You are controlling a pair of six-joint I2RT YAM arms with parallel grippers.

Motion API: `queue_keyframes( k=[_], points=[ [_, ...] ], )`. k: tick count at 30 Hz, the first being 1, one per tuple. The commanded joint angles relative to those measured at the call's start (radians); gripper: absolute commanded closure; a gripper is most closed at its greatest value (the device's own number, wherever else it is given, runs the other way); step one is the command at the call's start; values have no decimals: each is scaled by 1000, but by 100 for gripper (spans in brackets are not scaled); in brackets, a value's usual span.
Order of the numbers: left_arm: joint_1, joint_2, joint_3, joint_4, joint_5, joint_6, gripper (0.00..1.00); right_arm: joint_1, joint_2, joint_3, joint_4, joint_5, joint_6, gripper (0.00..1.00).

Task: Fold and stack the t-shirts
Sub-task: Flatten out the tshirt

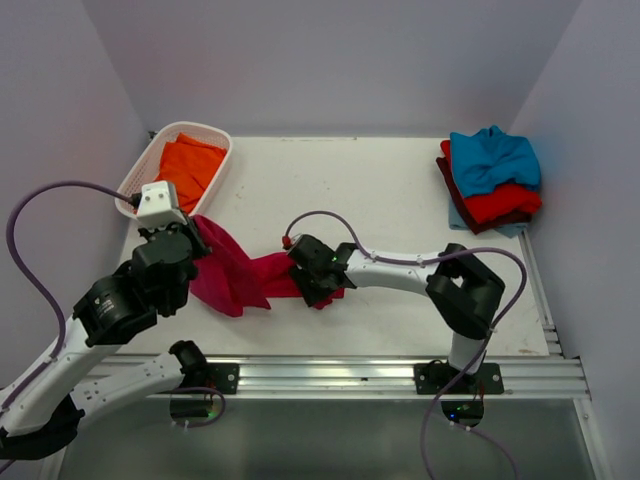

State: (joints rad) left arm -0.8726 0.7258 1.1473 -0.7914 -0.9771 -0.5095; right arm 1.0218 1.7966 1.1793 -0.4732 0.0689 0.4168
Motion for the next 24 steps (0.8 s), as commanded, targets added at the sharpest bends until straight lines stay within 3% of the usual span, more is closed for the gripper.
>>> queue_keyframes(
  k=[1, 5, 6, 8, 9, 15, 18, 24],
  points=[
    [4, -23, 3, 52, -11, -17, 100, 3, 56, 58, 16, 16, -38, 55],
    [4, -42, 9, 35, -20, -24, 100, 3, 138, 69, 27, 11, -32, 59],
    [4, -45, 11, 26, -24, -26, 100, 3, 142, 68, 31, 14, -29, 67],
    [4, -52, 12, 20, -29, -29, 100, 4, 144, 62, 33, 12, -24, 98],
    [4, -55, 12, 14, -35, -29, 100, 3, 129, 57, 30, 15, -21, 100],
    [4, -75, -4, -18, -57, -60, 100, -2, -41, 10, -77, 112, -33, 100],
    [4, -78, -38, -37, -37, -102, 100, -37, -199, -24, -149, 152, -53, 100],
    [4, -45, -136, -35, 21, -201, 100, -187, -465, -53, -290, 224, -99, 100]
  ],
)
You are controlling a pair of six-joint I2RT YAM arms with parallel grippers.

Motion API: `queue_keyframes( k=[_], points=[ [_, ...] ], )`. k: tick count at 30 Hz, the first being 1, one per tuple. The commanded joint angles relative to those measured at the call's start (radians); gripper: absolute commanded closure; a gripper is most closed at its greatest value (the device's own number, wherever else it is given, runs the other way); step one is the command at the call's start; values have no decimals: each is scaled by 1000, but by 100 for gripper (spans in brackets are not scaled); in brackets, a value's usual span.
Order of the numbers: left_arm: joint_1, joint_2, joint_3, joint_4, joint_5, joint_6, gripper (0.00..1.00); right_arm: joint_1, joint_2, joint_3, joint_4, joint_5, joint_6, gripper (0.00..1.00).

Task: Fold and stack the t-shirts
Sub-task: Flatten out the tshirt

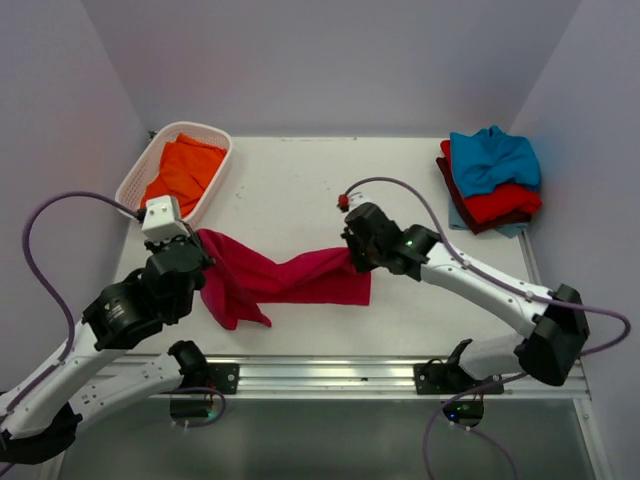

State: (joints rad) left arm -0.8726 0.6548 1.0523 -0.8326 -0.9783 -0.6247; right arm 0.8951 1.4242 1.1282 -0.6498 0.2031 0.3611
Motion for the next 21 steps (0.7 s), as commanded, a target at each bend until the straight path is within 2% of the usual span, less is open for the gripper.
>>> queue_keyframes(
  k=[1, 6, 10, 13, 14, 15, 16, 19, 20, 21],
  points=[
    [4, 46, -54, 12, 32, -105, 100, -89, -108, -2, -128, 105, -59, 100],
    [6, 115, -169, 84, 85, -150, 100, -160, -148, 11, -169, 153, -50, 100],
    [26, 212, -198, 86, 93, -194, 100, -225, -145, 27, -188, 246, -13, 100],
    [64, 235, -215, 124, 110, -163, 100, -255, -143, 36, -191, 260, -1, 100],
    [76, 239, -216, 163, 130, -149, 96, -258, -142, 38, -191, 260, 1, 100],
    [93, 240, -219, 193, 139, -127, 87, -259, -139, 36, -182, 254, 1, 100],
    [93, 243, -231, 229, 154, -56, 64, -262, -130, 32, -172, 236, 1, 100],
    [93, 238, -259, 415, 300, 142, 37, -262, -107, 18, -142, 210, -1, 100],
    [92, 235, -264, 488, 399, 182, 35, -265, -99, 15, -136, 194, 1, 100],
    [92, 230, -267, 524, 461, 227, 25, -263, -94, 9, -123, 185, 1, 100]
  ],
)
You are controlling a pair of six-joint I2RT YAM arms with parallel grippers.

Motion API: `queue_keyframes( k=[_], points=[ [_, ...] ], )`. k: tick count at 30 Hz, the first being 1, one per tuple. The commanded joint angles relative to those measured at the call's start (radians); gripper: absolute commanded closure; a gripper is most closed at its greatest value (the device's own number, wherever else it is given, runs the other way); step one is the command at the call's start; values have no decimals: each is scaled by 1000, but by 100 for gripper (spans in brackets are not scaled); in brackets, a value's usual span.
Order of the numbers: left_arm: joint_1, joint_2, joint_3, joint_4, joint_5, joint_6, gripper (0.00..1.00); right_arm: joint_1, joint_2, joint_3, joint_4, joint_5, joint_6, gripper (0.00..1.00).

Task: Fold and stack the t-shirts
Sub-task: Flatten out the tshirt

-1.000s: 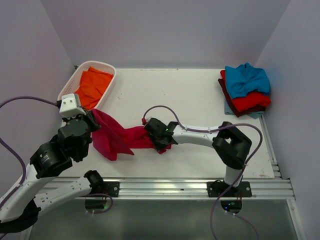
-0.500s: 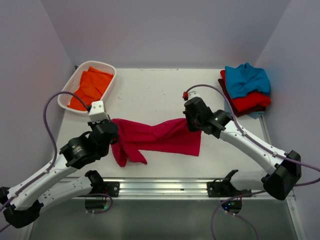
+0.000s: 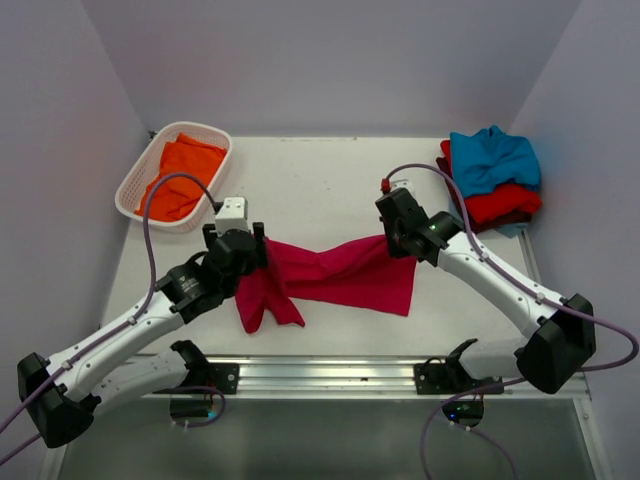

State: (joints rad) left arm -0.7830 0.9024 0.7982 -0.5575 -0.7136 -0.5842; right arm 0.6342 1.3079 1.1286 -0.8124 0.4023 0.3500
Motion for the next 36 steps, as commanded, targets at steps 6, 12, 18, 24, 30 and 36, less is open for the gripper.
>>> queue_keyframes(
  k=[6, 12, 18, 24, 30, 36],
  points=[
    [-25, 0, 64, 243, 175, 193, 22, -8, 47, -13, 76, -63, 15, 100],
    [-235, 358, 211, 71, 365, 167, 19, -10, 65, -4, 81, -77, 6, 100],
    [-367, 421, 207, 13, 395, -49, 29, -11, 67, -13, 88, -89, 9, 100],
    [-438, 451, 177, -125, 313, -343, 27, -13, 70, -16, 93, -97, 4, 100],
    [-453, 497, 105, -160, 266, -526, 25, -13, 71, -20, 101, -111, 6, 100],
    [-455, 478, 0, -151, 200, -837, 26, -14, 59, -29, 101, -112, 4, 100]
  ],
)
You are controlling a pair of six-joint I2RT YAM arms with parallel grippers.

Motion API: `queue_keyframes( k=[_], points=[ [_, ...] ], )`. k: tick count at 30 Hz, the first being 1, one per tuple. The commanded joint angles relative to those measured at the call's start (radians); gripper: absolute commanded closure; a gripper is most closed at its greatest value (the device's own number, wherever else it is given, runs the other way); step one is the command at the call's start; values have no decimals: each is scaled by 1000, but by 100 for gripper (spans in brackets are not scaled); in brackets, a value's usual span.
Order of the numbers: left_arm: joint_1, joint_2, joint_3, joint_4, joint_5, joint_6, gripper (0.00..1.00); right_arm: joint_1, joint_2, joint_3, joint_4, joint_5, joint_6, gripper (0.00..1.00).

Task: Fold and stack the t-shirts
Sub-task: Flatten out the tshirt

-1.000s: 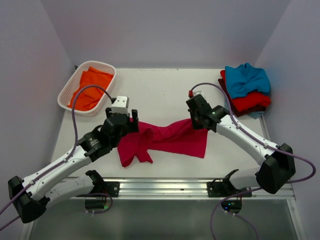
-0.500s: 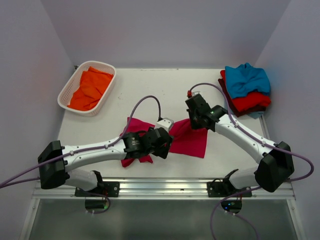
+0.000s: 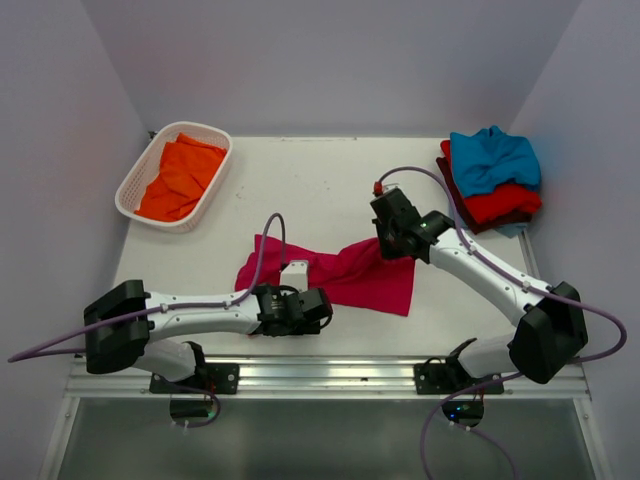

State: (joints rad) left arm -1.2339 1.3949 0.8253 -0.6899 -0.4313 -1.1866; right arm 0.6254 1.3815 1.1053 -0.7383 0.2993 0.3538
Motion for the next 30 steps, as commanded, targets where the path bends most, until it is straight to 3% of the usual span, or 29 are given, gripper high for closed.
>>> queue_keyframes(
  k=[1, 15, 22, 30],
  points=[
    [-6, -19, -31, -22, -102, -261, 26, -7, -18, -7, 27, -12, 1, 100],
    [-4, -36, -45, 61, -103, -482, 26, -9, -33, -22, 28, -19, 1, 100],
    [-4, -25, -54, 67, -12, -510, 26, -9, -42, -28, 28, -20, 1, 100],
    [-4, -17, -94, 60, -38, -559, 27, -7, -45, -36, 36, -26, 2, 100]
  ],
)
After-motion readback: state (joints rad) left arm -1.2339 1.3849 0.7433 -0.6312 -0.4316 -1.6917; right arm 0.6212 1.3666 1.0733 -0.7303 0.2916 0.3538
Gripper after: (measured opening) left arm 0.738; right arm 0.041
